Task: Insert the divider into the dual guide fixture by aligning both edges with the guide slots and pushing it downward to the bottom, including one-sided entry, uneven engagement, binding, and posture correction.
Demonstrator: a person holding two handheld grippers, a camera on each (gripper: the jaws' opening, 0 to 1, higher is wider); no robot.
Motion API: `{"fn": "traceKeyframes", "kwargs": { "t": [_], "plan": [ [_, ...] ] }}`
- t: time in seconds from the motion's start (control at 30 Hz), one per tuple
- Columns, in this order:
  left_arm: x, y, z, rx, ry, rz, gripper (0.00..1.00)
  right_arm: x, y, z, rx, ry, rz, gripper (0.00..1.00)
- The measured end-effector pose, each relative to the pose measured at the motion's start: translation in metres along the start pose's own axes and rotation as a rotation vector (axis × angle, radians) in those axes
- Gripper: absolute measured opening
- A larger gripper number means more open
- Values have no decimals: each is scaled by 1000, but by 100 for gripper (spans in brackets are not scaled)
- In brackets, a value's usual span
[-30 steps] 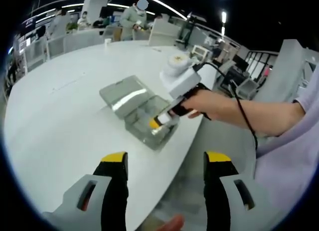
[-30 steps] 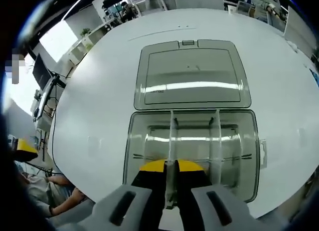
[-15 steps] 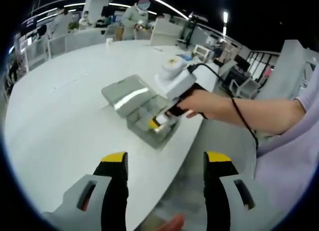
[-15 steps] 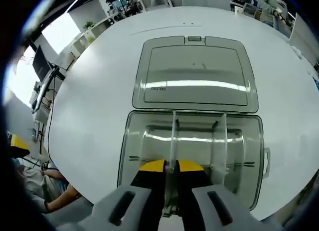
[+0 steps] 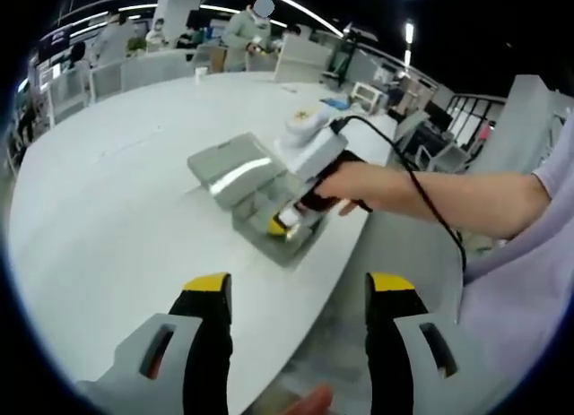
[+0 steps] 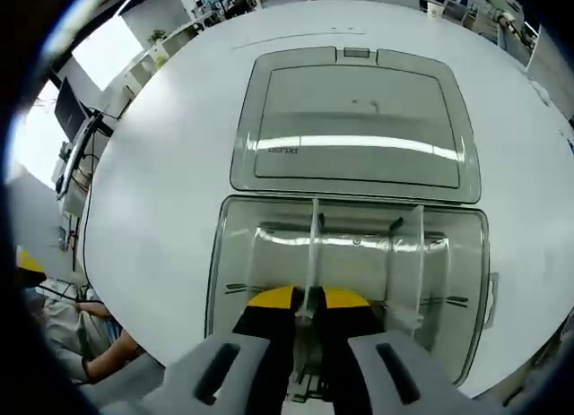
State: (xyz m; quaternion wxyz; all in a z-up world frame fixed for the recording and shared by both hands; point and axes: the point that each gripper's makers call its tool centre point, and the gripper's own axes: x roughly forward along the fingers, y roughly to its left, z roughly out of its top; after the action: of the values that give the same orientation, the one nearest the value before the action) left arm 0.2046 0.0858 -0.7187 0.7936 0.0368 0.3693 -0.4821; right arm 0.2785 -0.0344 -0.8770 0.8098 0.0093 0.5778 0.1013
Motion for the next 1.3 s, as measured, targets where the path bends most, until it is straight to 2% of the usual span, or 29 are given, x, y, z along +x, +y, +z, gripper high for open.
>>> {"fn": "traceKeyframes", "kwargs": {
  "t": [0.17,0.73,0.83,0.9,1.0,1.3],
  "plan": [
    [-1,0,2,-4,-3,2,58,0,-1,0,32,6,-20,1],
    [-5,5,2,-11,-9,21,58,1,-2,3,28,9,-39,0],
    [-6,4,3,-12,-16,20,58,0,0,4,17,-7,-3,4],
    [-6,4,4,-11,-18,20,58,0,3,4,-23,-4,10,6],
    [-7,4,3,-11,-20,21,58,-1,4,4,-17,-8,9,10],
    [-9,7,4,-21,-25,30,58,-9,0,7,-11,-38,15,16]
  ]
}}
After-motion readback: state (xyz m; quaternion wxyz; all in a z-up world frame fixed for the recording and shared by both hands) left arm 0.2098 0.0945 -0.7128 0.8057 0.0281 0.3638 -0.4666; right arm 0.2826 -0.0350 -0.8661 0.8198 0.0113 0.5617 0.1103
